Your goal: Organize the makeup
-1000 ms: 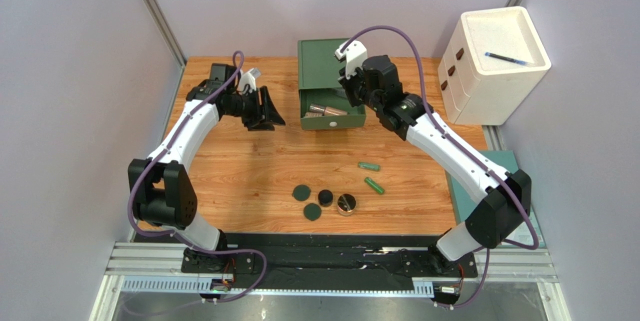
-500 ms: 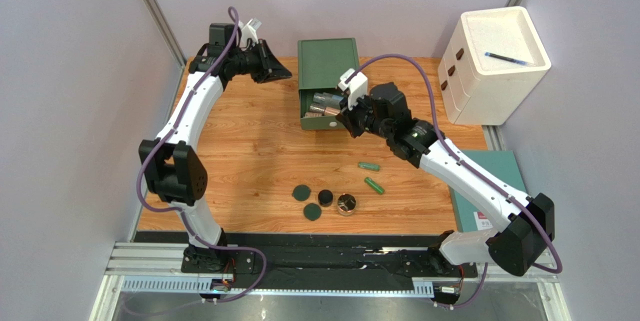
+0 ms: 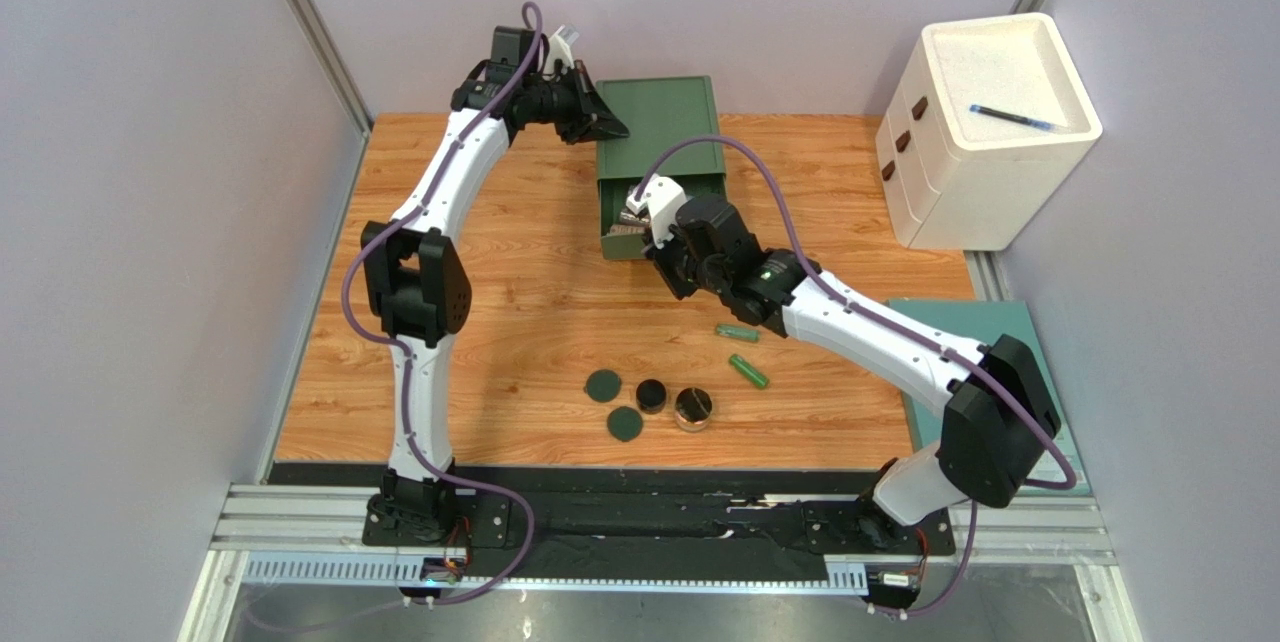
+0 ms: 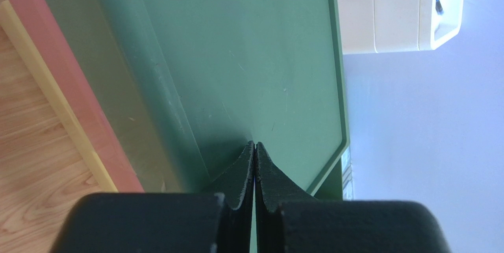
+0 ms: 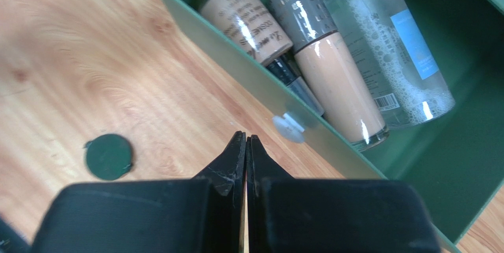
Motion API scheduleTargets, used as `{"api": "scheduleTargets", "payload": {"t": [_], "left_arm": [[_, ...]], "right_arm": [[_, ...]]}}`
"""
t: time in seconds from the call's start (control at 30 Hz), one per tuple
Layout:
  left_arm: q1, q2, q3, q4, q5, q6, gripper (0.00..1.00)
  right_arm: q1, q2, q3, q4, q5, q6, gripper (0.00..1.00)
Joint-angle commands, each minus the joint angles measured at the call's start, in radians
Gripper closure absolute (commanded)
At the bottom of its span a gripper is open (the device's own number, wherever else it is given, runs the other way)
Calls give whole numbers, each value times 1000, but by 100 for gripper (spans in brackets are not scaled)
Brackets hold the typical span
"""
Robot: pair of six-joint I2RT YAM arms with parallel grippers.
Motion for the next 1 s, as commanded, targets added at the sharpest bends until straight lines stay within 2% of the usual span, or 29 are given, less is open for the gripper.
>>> {"api": "scheduleTargets", "payload": {"t": [0.0,0.27,0.53,0.73,0.97], "left_arm": [[-8,6,48,-76,-48,8,100],[-8,3,60,-97,-40,22,100],[-8,3,49,-119,-36,35,100],[-8,0,28,-120,-20,51,100],[-8,-5,11,-122,-14,61,100]], "right_arm": [[33,53,65,109,221,-34,100],[35,196,181,235,443,-89,100],[30,356,334,292,546,-144,100],[18,371,356,294,566,-123,100],[18,292,319,269,560,-62,100]]}}
